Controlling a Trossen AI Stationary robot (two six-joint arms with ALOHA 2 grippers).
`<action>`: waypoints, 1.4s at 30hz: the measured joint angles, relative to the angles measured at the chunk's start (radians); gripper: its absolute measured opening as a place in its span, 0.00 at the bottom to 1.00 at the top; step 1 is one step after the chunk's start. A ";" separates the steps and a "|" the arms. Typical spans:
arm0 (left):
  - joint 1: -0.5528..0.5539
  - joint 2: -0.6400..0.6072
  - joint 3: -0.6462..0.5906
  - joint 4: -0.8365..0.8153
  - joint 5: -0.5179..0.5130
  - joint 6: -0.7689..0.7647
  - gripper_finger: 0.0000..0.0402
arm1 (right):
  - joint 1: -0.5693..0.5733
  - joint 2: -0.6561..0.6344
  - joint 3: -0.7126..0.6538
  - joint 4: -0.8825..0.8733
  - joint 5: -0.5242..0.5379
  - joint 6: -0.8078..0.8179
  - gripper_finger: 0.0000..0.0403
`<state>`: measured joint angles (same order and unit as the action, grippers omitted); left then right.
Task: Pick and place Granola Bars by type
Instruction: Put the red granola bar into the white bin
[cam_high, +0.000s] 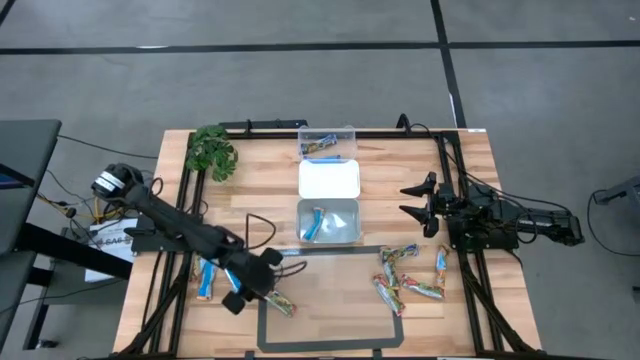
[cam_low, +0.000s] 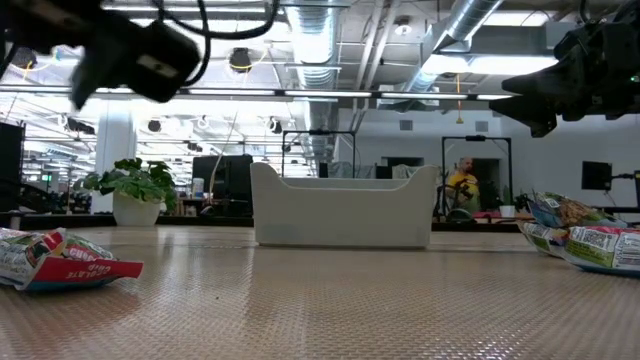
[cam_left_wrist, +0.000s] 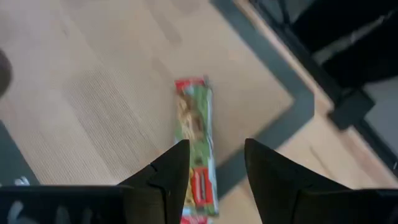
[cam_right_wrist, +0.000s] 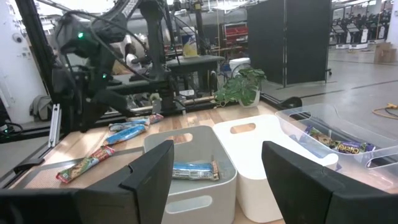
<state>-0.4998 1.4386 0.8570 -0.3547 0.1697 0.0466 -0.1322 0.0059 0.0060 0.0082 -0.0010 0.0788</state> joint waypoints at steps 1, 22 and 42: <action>-0.014 0.003 0.000 -0.022 -0.021 0.000 0.36 | 0.000 0.000 0.000 0.000 0.000 0.000 0.59; -0.047 0.251 0.000 0.031 -0.108 -0.004 0.36 | 0.000 0.000 0.000 0.000 0.000 0.000 0.59; -0.046 0.263 0.034 0.044 -0.107 -0.073 0.13 | 0.000 0.000 0.000 0.000 0.000 0.000 0.59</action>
<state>-0.5453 1.7017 0.8913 -0.3111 0.0625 -0.0267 -0.1325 0.0063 0.0060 0.0082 -0.0010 0.0788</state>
